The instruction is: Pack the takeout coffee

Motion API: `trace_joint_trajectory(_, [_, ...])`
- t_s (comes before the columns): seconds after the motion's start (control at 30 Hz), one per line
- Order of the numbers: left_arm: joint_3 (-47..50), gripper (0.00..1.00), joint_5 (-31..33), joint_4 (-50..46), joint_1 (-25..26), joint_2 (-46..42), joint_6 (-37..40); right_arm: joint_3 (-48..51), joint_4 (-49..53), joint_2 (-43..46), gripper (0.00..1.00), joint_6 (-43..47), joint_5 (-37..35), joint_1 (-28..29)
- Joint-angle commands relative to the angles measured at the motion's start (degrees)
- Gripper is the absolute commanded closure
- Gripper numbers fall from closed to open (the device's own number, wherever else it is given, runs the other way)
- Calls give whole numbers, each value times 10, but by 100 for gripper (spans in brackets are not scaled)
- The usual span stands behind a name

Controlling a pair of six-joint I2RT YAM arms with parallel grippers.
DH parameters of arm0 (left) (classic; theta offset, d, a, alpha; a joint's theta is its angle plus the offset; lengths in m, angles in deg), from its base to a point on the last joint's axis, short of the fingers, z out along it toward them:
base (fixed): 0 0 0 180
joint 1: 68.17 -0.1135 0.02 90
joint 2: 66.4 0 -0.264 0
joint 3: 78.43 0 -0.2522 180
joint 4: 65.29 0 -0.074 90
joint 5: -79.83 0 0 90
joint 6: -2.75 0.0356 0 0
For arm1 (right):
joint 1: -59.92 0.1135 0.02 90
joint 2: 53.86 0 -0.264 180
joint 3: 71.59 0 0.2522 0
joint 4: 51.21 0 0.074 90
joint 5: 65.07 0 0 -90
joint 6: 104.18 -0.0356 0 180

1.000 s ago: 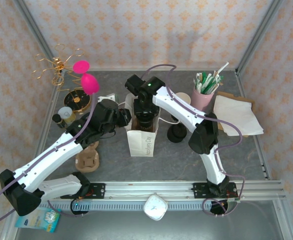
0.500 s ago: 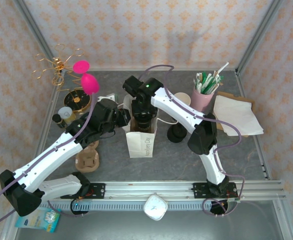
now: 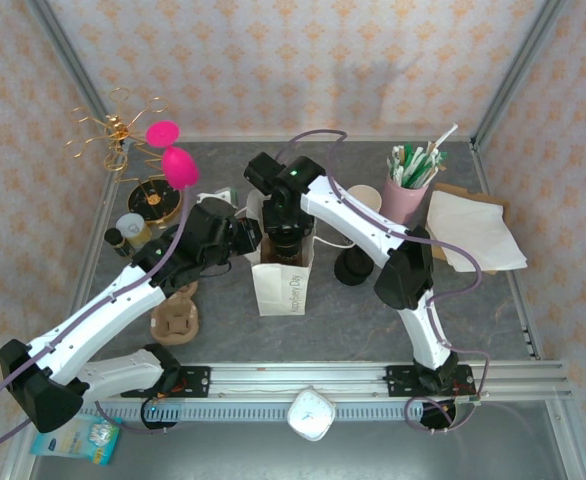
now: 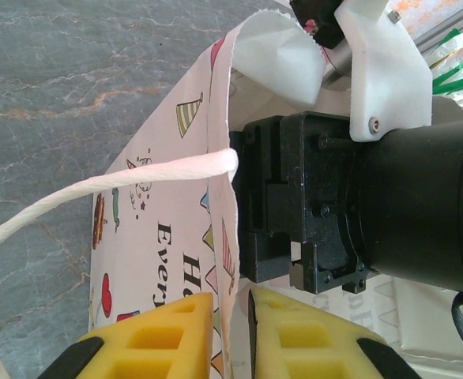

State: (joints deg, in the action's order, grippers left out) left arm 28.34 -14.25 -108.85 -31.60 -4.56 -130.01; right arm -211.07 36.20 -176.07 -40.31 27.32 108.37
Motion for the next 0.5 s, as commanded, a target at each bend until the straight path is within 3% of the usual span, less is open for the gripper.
trace_joint_trajectory(0.0, [7,79,-1,5,-6,-5,1,0,-9,-24,56,-10,-11,6])
trace_joint_trajectory(0.47, [4,73,22,-11,-6,-10,2,29,-33,-27,56,-13,-12,13])
